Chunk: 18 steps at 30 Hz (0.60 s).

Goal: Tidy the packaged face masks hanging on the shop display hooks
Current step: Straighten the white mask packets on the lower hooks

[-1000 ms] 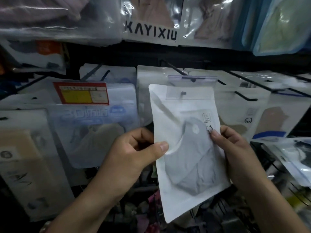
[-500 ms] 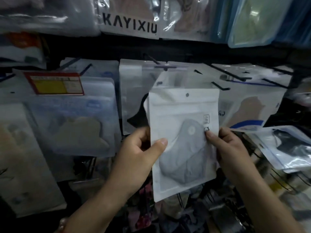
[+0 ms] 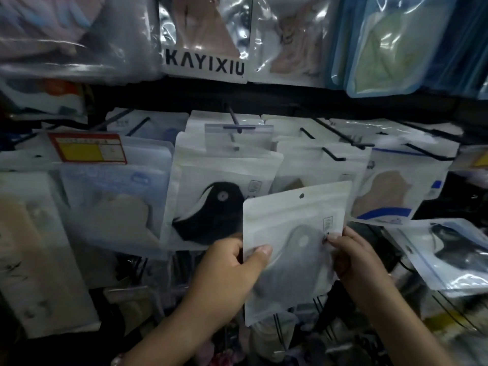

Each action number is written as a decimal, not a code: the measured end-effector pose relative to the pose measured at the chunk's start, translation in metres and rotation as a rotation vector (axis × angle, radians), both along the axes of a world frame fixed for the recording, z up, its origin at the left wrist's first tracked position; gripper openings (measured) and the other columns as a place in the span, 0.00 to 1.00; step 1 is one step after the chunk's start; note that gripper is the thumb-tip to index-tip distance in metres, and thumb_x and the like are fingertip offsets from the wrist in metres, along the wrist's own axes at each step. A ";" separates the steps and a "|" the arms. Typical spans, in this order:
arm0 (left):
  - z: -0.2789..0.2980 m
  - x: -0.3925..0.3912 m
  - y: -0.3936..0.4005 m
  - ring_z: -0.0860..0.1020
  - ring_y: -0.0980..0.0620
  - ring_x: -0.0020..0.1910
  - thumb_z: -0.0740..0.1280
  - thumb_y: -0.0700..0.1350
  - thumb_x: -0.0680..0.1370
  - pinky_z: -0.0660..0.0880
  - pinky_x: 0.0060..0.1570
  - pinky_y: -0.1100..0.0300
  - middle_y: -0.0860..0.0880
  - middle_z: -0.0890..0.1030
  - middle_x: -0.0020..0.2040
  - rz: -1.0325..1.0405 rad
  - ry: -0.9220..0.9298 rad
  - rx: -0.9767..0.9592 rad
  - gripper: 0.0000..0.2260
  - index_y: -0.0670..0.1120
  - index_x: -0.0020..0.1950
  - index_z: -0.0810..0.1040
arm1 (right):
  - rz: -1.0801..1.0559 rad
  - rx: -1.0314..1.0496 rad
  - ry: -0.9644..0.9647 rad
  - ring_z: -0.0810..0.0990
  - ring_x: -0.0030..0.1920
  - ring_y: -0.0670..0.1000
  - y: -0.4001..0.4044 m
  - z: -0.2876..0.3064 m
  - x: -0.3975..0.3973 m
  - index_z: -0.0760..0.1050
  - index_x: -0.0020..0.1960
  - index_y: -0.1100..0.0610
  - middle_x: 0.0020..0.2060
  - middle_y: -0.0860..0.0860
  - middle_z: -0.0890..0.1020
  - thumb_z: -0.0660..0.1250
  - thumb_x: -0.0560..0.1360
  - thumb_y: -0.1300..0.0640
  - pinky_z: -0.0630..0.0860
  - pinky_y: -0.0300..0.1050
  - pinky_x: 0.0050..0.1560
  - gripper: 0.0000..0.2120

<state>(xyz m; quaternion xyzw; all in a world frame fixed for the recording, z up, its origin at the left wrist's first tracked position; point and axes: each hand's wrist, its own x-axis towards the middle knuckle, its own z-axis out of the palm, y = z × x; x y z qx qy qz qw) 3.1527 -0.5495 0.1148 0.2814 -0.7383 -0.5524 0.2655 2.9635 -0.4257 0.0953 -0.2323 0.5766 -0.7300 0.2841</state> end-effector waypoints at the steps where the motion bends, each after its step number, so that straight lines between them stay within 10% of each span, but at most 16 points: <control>1: -0.001 -0.002 0.000 0.83 0.61 0.47 0.70 0.51 0.79 0.80 0.54 0.47 0.60 0.86 0.45 -0.004 -0.010 -0.008 0.05 0.54 0.50 0.85 | 0.001 0.005 0.012 0.83 0.49 0.58 0.002 0.000 -0.001 0.82 0.53 0.58 0.55 0.63 0.82 0.64 0.75 0.63 0.78 0.48 0.44 0.10; 7: -0.016 -0.009 0.000 0.83 0.61 0.47 0.72 0.47 0.77 0.81 0.54 0.47 0.60 0.86 0.45 0.003 -0.033 -0.040 0.04 0.55 0.48 0.86 | 0.062 0.029 0.150 0.84 0.49 0.62 0.017 0.018 -0.009 0.82 0.52 0.55 0.49 0.60 0.85 0.83 0.54 0.40 0.81 0.58 0.46 0.31; 14: -0.019 -0.004 -0.007 0.82 0.60 0.44 0.72 0.51 0.76 0.80 0.49 0.57 0.57 0.84 0.44 0.118 0.099 -0.151 0.02 0.56 0.47 0.81 | 0.007 0.073 0.256 0.82 0.49 0.69 0.014 0.034 -0.009 0.80 0.49 0.56 0.47 0.63 0.84 0.79 0.66 0.50 0.75 0.72 0.51 0.17; 18: -0.010 0.010 -0.030 0.75 0.53 0.57 0.72 0.55 0.73 0.74 0.57 0.59 0.53 0.74 0.60 0.538 0.309 -0.388 0.20 0.56 0.60 0.68 | 0.036 0.027 0.265 0.84 0.46 0.63 0.012 0.040 -0.007 0.81 0.44 0.52 0.46 0.62 0.84 0.77 0.66 0.51 0.78 0.67 0.52 0.09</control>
